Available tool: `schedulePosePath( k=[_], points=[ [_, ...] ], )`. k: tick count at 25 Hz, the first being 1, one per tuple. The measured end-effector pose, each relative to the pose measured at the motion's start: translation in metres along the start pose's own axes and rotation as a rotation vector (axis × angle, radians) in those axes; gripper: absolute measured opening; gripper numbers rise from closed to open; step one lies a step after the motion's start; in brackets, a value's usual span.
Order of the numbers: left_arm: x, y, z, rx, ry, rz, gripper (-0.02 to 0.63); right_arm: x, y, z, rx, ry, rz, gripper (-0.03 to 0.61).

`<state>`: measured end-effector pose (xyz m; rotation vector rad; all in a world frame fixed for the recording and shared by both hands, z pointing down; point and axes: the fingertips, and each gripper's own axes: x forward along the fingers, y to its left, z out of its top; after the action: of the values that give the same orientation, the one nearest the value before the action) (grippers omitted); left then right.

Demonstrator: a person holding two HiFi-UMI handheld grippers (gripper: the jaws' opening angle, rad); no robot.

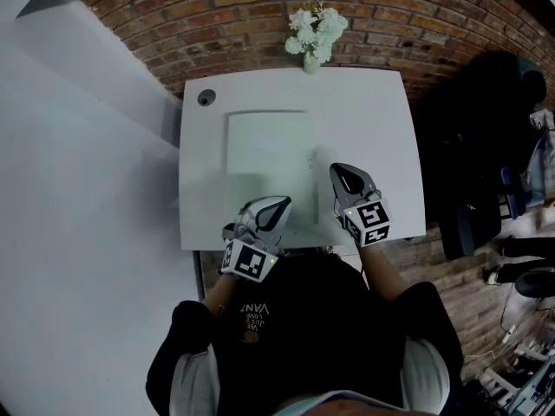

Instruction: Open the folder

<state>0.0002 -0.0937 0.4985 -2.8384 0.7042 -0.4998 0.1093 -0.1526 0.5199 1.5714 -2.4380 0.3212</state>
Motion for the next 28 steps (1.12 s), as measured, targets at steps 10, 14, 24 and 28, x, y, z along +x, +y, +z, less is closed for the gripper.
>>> schedulePosePath(
  k=[10,14,24,28],
  points=[
    [0.008,-0.020,-0.037,-0.045,0.080,-0.035,0.005,0.047,0.004,-0.029,0.039,0.092,0.087,0.000],
    [0.011,-0.034,-0.057,0.000,0.123,-0.086,0.008,0.060,0.001,-0.040,0.039,0.131,0.098,0.000],
    [0.017,-0.060,-0.078,0.142,0.227,-0.185,0.092,0.079,-0.005,-0.066,0.000,0.227,0.124,0.000],
    [0.019,-0.067,-0.084,0.192,0.245,-0.208,0.123,0.082,-0.005,-0.074,0.006,0.248,0.140,0.000]
  ],
)
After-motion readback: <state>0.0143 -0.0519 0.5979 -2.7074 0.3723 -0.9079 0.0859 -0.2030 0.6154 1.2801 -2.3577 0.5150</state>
